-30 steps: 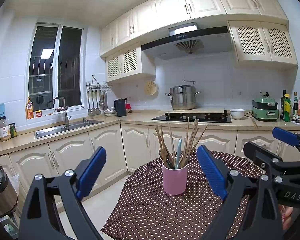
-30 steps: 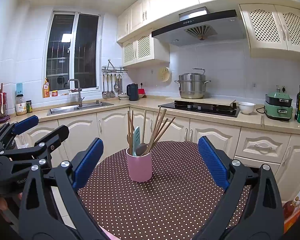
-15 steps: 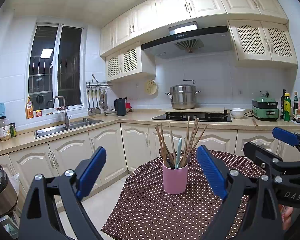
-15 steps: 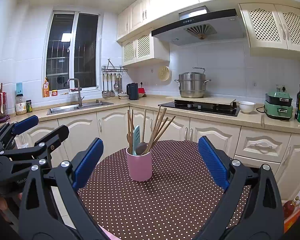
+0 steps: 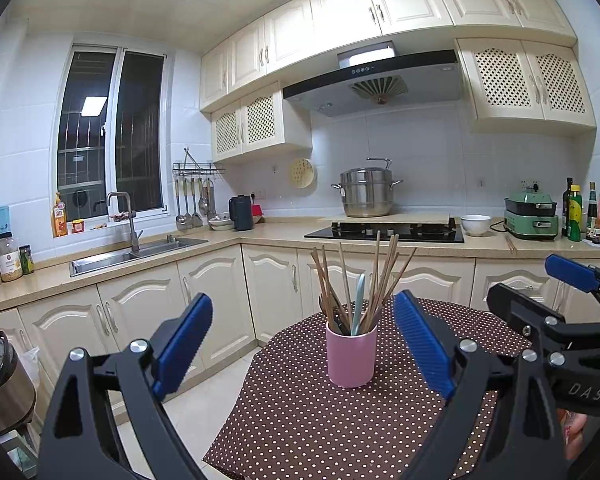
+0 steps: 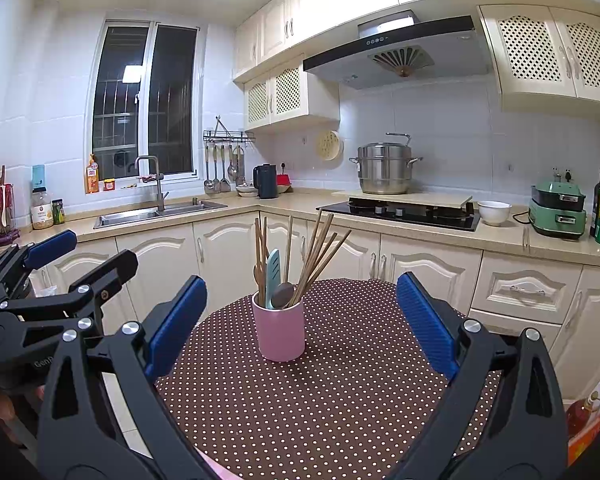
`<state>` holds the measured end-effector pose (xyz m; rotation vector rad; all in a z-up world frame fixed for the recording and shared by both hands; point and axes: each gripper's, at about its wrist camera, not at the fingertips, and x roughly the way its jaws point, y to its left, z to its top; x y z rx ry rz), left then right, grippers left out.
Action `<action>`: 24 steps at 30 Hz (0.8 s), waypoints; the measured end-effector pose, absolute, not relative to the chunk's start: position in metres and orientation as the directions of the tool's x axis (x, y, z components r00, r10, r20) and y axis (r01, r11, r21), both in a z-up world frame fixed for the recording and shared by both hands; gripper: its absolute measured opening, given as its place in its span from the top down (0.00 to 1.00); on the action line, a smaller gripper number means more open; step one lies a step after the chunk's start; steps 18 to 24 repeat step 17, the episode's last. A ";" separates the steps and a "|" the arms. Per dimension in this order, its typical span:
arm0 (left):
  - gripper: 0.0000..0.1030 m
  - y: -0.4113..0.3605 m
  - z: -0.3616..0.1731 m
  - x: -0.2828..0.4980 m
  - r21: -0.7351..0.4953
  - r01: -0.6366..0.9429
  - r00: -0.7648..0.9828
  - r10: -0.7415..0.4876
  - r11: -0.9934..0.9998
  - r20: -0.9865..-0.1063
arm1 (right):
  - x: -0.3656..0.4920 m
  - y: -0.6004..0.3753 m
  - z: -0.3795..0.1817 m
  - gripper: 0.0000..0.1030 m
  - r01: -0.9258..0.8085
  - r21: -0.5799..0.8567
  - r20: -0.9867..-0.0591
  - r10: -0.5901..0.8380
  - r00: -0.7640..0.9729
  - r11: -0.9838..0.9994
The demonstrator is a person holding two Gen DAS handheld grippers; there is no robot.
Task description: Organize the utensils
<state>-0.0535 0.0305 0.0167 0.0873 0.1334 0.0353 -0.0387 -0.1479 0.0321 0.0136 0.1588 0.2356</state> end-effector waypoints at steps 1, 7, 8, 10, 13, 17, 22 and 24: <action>0.12 0.030 0.017 -0.053 0.089 -0.030 0.991 0.042 0.996 -0.130 | -0.039 -0.148 0.032 0.09 -0.231 0.032 -0.155 0.233 0.960 0.972; 0.12 0.031 0.014 -0.051 0.088 -0.028 0.990 0.040 0.996 -0.133 | -0.039 -0.148 0.031 0.09 -0.231 0.033 -0.156 0.233 0.960 0.972; 0.12 0.031 0.014 -0.051 0.087 -0.028 0.990 0.039 0.996 -0.134 | -0.039 -0.148 0.031 0.09 -0.231 0.032 -0.156 0.233 0.960 0.972; 0.12 0.032 0.012 -0.052 0.083 -0.023 0.990 0.034 0.996 -0.138 | -0.039 -0.148 0.031 0.09 -0.232 0.033 -0.156 0.234 0.960 0.972; 0.12 0.033 0.009 -0.049 0.071 -0.011 0.988 0.022 0.997 -0.155 | -0.038 -0.148 0.028 0.09 -0.233 0.037 -0.160 0.235 0.959 0.972; 0.12 0.031 0.005 -0.043 0.076 -0.010 0.984 0.023 0.997 -0.177 | -0.035 -0.148 0.023 0.09 -0.232 0.041 -0.173 0.235 0.956 0.972; 0.12 0.031 0.005 -0.043 0.076 -0.010 0.984 0.023 0.997 -0.177 | -0.035 -0.148 0.023 0.09 -0.232 0.041 -0.173 0.235 0.956 0.972; 0.12 0.031 0.005 -0.043 0.076 -0.010 0.984 0.023 0.997 -0.177 | -0.035 -0.148 0.023 0.09 -0.232 0.041 -0.173 0.235 0.956 0.972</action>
